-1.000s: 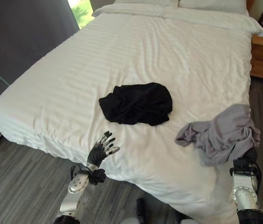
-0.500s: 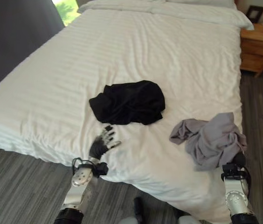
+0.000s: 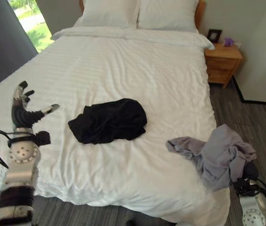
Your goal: Pick up bed clothes into laundry basket.
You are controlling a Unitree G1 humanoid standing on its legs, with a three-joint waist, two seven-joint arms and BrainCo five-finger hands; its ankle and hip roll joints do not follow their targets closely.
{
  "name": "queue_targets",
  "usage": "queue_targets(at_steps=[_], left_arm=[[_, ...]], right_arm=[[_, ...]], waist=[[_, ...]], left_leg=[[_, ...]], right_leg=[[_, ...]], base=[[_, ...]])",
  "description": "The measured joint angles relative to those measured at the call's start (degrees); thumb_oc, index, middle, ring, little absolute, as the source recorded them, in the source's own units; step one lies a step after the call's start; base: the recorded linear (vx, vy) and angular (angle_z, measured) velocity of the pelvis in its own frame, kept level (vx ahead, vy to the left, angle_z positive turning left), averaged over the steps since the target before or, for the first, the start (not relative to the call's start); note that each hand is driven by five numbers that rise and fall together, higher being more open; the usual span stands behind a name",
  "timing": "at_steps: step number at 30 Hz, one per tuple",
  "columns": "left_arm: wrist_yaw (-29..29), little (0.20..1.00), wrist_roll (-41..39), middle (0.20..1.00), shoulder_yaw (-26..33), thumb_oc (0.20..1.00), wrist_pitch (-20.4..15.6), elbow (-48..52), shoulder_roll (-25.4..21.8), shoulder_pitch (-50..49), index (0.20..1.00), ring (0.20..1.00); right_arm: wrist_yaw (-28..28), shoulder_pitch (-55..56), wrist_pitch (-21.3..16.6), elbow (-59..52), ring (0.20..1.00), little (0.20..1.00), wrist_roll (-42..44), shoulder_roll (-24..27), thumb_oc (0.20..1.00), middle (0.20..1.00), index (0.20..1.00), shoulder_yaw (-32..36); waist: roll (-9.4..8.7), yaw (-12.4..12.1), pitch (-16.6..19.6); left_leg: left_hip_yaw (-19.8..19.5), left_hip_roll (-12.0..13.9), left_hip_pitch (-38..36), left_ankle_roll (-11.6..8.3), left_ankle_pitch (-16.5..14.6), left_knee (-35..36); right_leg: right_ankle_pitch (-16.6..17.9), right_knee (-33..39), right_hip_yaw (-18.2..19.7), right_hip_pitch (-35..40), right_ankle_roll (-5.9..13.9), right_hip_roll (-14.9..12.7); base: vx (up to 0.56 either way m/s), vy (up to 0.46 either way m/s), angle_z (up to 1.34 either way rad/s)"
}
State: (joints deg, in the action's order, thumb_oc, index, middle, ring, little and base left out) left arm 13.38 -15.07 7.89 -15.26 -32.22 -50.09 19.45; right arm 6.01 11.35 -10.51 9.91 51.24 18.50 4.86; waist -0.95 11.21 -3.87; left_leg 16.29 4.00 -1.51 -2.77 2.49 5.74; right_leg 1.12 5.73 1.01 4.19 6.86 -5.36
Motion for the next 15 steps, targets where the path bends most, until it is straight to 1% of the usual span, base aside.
queue_targets(at_steps=[1, 3, 4, 5, 6, 7, 10, 13, 14, 15], left_arm=[[-0.2, 1.0, 0.1, 1.0, -4.2, 1.0, 0.6, -6.6, -2.7, 4.5, 1.0, 1.0], [-0.5, 1.0, 0.6, 1.0, -9.6, 1.0, 2.4, -17.2, -6.9, 10.7, 1.0, 1.0], [-1.2, 1.0, 0.6, 1.0, -11.4, 1.0, 3.1, -21.1, -8.3, 13.2, 1.0, 1.0], [-1.4, 1.0, 0.6, 1.0, -11.8, 1.0, 3.6, -22.9, -8.4, 14.6, 1.0, 1.0], [-2.7, 1.0, 1.9, 1.0, -15.9, 1.0, 4.9, -28.2, -8.5, 19.8, 1.0, 1.0], [-3.6, 1.0, 2.6, 1.0, -16.6, 1.0, 5.4, -29.3, -8.5, 21.2, 1.0, 1.0], [-5.4, 1.0, 2.9, 1.0, -17.3, 1.0, 5.5, -29.6, -7.9, 21.4, 1.0, 1.0], [-7.7, 1.0, 5.2, 1.0, -20.8, 1.0, 6.1, -33.0, -7.7, 22.0, 1.0, 1.0], [-8.4, 1.0, 5.3, 1.0, -21.5, 1.0, 6.8, -34.0, -7.1, 22.2, 1.0, 1.0], [-8.7, 1.0, 5.3, 1.0, -21.5, 1.0, 7.0, -34.0, -6.6, 22.6, 1.0, 1.0]], right_arm=[[0.1, 0.0, 0.1, 0.2, 0.2, 0.2, 0.0, 0.2, 0.2, 0.2, 0.2, -1.1], [0.7, 0.0, 0.3, 0.2, 0.2, 0.2, 0.0, 0.9, 0.2, 0.2, 0.2, -3.6], [0.8, 0.2, 0.3, 0.1, 0.2, 0.2, 0.0, 1.0, 0.2, 0.2, 0.2, -3.9], [0.8, 0.3, 0.3, 0.1, 0.2, 0.2, 0.1, 1.0, 0.2, 0.2, 0.2, -3.9], [0.7, 0.7, 0.3, 0.1, 0.2, 0.2, 0.5, 1.2, 0.2, 0.2, 0.2, -4.3], [0.8, 0.5, 0.4, 0.1, 0.2, 0.2, 0.5, 1.5, 0.2, 0.2, 0.2, -5.1], [0.8, 0.4, 0.5, 0.1, 0.2, 0.2, 0.6, 1.8, 0.2, 0.2, 0.2, -5.6], [0.9, 1.0, 0.5, 0.1, 0.2, 0.2, 0.6, 1.9, 0.2, 0.2, 0.2, -6.1], [0.9, 1.3, 0.6, 0.1, 0.2, 0.2, 0.6, 1.9, 0.2, 0.2, 0.2, -6.7], [0.9, 1.3, 0.6, 0.1, 0.2, 0.2, 0.6, 1.9, 0.2, 0.2, 0.2, -7.0]], waist=[[0.07, 0.2, 0.2], [0.31, 1.5, 0.5], [0.41, 1.6, 0.7], [0.49, 1.6, 0.8], [0.62, 2.2, 0.9], [0.61, 2.3, 1.0], [0.16, 3.2, 0.9], [-0.41, 3.6, 0.9], [-0.92, 4.2, 0.6], [-1.18, 4.2, 0.4]], left_leg=[[0.0, 0.0, 0.1, -0.02, 0.0, 0.0], [0.2, 0.0, 0.3, -0.29, -0.2, 0.0], [0.4, 0.0, 0.6, -0.29, -0.2, 0.0], [0.6, 0.0, 0.7, -0.29, -0.2, 0.0], [0.6, 0.0, 1.8, -0.03, 0.1, 0.0], [0.6, 0.0, 2.4, 0.04, 0.2, 0.0], [1.0, 0.1, 2.6, 0.27, 0.4, 0.0], [2.1, 0.2, 2.5, -0.11, 0.1, 0.0], [2.1, 0.3, 2.5, -0.05, 0.1, 0.0], [2.2, 0.3, 2.5, -0.04, 0.1, 0.0]], right_leg=[[0.0, 0.0, -0.1, -0.1, -0.01, 0.0], [0.0, 0.2, -0.3, -0.7, -0.06, -0.1], [0.3, 0.2, -0.5, -1.2, -0.2, -0.2], [0.4, 0.2, -0.5, -1.6, -0.23, -0.3], [0.8, 0.0, -0.7, -2.4, -0.27, -0.3], [0.9, 0.0, -0.7, -3.0, -0.26, -0.3], [1.0, 0.0, -0.4, -3.4, -0.21, -0.3], [1.1, 0.0, 0.5, -3.8, -0.22, -0.2], [1.1, 0.0, 0.6, -3.9, -0.17, -0.2], [1.1, 0.0, 0.7, -4.0, -0.16, -0.1]], base=[[-0.01, 0.02, -0.04], [-0.03, 0.019, -0.08], [-0.05, 0.022, -0.17], [-0.06, 0.023, -0.14], [-0.05, 0.016, -0.05], [-0.03, 0.015, 0.0], [0.01, 0.019, -0.08], [0.03, 0.007, -0.15], [0.01, -0.001, -0.09], [0.0, 0.004, -0.04]])
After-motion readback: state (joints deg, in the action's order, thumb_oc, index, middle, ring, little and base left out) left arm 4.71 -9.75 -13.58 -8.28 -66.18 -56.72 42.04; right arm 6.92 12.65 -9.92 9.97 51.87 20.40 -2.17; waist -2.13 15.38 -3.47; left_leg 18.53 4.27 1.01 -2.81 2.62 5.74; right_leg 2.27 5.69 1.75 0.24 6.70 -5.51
